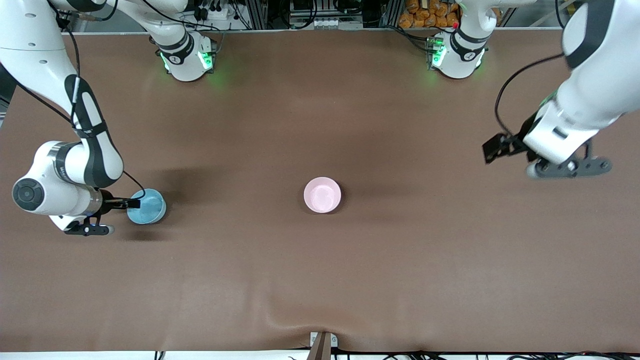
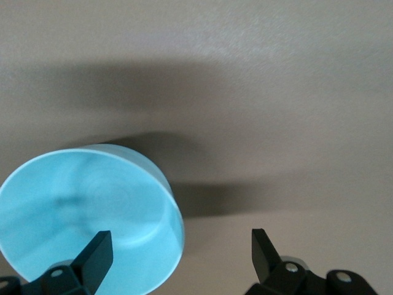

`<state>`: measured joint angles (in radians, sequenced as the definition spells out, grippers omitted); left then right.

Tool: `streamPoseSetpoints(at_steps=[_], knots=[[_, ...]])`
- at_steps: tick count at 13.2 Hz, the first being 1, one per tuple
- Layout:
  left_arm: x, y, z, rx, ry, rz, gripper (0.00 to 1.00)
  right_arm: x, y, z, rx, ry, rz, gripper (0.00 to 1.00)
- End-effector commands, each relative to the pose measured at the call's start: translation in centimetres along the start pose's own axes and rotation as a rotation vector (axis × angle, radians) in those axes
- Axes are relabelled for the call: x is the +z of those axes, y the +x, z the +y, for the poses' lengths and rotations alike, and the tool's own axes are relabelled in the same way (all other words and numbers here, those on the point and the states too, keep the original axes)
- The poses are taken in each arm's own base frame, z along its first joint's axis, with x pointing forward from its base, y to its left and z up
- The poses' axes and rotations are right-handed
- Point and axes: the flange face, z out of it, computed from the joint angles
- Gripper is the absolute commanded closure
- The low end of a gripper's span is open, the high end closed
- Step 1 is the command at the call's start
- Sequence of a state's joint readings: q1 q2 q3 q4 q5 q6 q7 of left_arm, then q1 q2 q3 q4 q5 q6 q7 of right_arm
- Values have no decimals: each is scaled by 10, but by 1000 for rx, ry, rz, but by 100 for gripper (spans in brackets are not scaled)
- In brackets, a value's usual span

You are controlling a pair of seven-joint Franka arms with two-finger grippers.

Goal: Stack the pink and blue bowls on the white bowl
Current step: 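Lower the right gripper to the blue bowl while the left gripper withdraws, then grasp the blue bowl rim with the right gripper and lift it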

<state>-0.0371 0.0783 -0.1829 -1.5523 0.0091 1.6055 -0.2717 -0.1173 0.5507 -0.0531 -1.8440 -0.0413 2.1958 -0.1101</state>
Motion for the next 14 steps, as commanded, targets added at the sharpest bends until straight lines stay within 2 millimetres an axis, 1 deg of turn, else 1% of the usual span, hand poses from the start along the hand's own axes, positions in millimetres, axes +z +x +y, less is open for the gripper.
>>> streamPoseSetpoints(at_steps=[1, 2, 3, 4, 5, 6, 9, 11, 12, 13, 14], knots=[[-32, -33, -19, 15, 2, -30, 0, -1, -11, -4, 14, 4, 2, 0], [-43, -44, -22, 12, 6, -34, 0, 0, -11, -4, 14, 4, 0, 22], [-49, -52, -23, 17, 8, -37, 0, 1, -11, -4, 15, 6, -1, 54], [-53, -58, -26, 15, 10, -41, 0, 2, -11, -4, 22, 13, 1, 78], [-54, -59, -25, 17, 10, -38, 0, 4, -10, -4, 25, 17, -2, 96], [-55, -55, -26, 18, 7, -31, 0, 5, -10, -5, 23, 16, 1, 100], [-55, -41, -44, 80, -3, -15, 0, 1, -6, -3, 23, 13, 30, 100], [-56, -39, -47, 90, 5, -9, 0, -11, -1, 2, 30, 9, 85, 100], [-57, -38, -53, 84, 4, -8, 0, -16, 1, 0, 29, 8, 96, 100], [-57, -36, -67, 68, -4, -7, 0, -26, 2, 0, 28, 6, 111, 100], [-57, -35, -74, 62, -5, -7, 0, -41, 3, -1, 26, 4, 135, 100]])
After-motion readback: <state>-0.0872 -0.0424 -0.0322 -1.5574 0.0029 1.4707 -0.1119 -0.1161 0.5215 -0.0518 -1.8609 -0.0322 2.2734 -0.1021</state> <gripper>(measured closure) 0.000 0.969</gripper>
